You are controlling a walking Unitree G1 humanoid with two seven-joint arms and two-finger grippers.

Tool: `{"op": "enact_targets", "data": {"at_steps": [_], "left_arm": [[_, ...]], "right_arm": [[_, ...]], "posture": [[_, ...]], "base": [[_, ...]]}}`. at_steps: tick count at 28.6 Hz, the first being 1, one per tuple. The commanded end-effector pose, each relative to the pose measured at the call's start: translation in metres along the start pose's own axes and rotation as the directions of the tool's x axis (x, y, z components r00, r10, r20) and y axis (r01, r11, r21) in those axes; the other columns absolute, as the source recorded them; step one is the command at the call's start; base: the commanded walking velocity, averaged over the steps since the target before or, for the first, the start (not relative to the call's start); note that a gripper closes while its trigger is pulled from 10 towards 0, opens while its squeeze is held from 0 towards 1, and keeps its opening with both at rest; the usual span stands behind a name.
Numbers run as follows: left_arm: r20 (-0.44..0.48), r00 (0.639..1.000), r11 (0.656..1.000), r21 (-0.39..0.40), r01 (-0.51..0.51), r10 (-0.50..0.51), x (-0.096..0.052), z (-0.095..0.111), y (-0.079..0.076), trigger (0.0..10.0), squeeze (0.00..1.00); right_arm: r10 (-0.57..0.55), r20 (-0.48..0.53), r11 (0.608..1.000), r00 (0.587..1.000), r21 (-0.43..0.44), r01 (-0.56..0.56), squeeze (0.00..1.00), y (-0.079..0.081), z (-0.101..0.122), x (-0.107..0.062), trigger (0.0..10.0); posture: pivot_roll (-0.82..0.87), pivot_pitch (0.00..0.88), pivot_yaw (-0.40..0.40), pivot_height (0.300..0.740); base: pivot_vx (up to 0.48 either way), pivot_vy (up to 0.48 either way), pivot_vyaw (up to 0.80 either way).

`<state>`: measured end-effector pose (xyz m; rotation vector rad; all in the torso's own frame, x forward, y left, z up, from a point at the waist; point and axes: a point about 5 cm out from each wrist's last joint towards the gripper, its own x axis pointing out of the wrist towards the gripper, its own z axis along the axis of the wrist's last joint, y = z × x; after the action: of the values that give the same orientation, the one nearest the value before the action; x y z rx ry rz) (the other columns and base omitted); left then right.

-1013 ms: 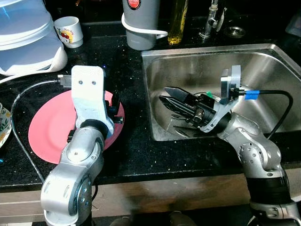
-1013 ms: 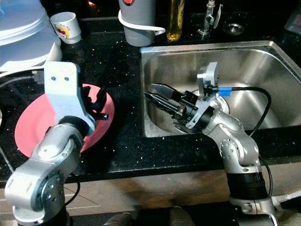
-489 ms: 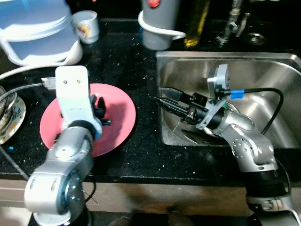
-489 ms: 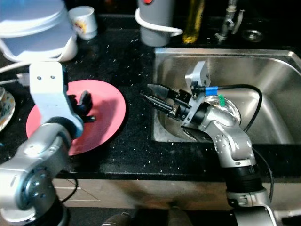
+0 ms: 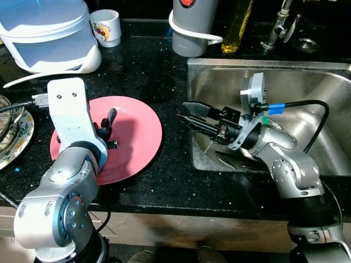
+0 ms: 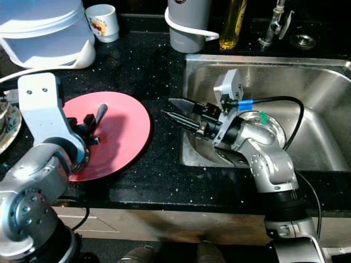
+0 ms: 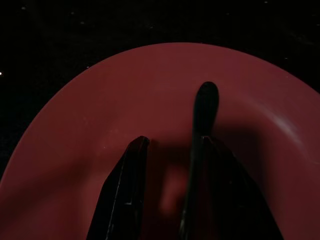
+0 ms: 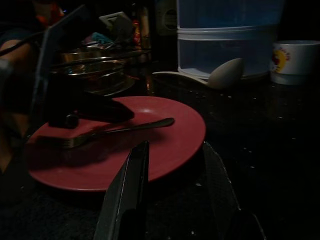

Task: Kitchen organization

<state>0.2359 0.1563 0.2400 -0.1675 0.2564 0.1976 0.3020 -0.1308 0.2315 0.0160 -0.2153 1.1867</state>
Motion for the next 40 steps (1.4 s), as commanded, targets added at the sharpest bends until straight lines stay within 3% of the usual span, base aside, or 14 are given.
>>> {"op": "enact_targets", "data": {"at_steps": [1,7,17,25,32,33,35,40], "left_arm": [[-0.048,0.999,1.0,-0.003,0.014,-0.014,0.002,-0.005,0.0,10.0,0.0],[-0.076,0.997,1.0,-0.016,0.024,-0.025,0.005,-0.009,-0.001,10.0,0.0],[-0.181,0.971,0.984,-0.114,0.139,-0.158,0.005,-0.031,-0.017,10.0,0.0],[-0.257,0.94,0.972,-0.13,0.195,-0.223,0.003,-0.05,-0.022,10.0,0.0],[-0.274,0.928,0.966,-0.139,0.219,-0.25,0.002,-0.055,-0.023,10.0,0.0],[-0.279,0.925,0.964,-0.142,0.226,-0.257,0.001,-0.056,-0.023,7.6,0.0],[-0.284,0.923,0.962,-0.152,0.226,-0.261,0.001,-0.058,-0.023,0.0,0.0],[-0.315,0.911,0.962,-0.152,0.226,-0.264,-0.002,-0.067,-0.019,0.0,0.0]], "right_arm": [[0.019,-0.002,0.999,1.0,0.036,-0.019,0.0,0.004,-0.006,-0.004,10.0],[0.06,0.022,0.997,0.998,0.046,-0.061,0.0,0.008,0.001,-0.007,10.0],[0.137,0.025,0.989,0.99,0.053,-0.138,0.0,0.015,0.008,-0.011,10.0],[0.175,0.026,0.982,0.984,0.064,-0.176,0.0,0.02,0.011,-0.013,10.0],[0.174,0.025,0.982,0.984,0.065,-0.176,0.0,0.021,0.011,-0.015,10.0],[0.174,0.025,0.982,0.984,0.065,-0.175,0.0,0.021,0.011,-0.015,10.0],[0.17,0.025,0.983,0.985,0.063,-0.171,0.0,0.02,0.011,-0.015,10.0],[0.152,0.024,0.987,0.988,0.055,-0.153,0.0,0.019,0.012,-0.015,10.0]], "posture": [[0.09,0.146,-0.028,0.74],[0.08,0.146,-0.027,0.74],[0.08,0.143,-0.026,0.74],[0.08,0.138,-0.019,0.74],[0.08,0.138,-0.016,0.74],[0.08,0.137,-0.015,0.74],[0.08,0.137,-0.013,0.74],[0.08,0.137,-0.006,0.74]], "base": [[0.0,0.0,0.0],[0.0,0.0,0.0],[0.0,0.0,0.0],[0.0,0.0,0.0],[0.0,0.0,0.0],[0.0,0.0,0.0],[0.0,0.0,0.0],[0.0,0.0,0.0]]}}
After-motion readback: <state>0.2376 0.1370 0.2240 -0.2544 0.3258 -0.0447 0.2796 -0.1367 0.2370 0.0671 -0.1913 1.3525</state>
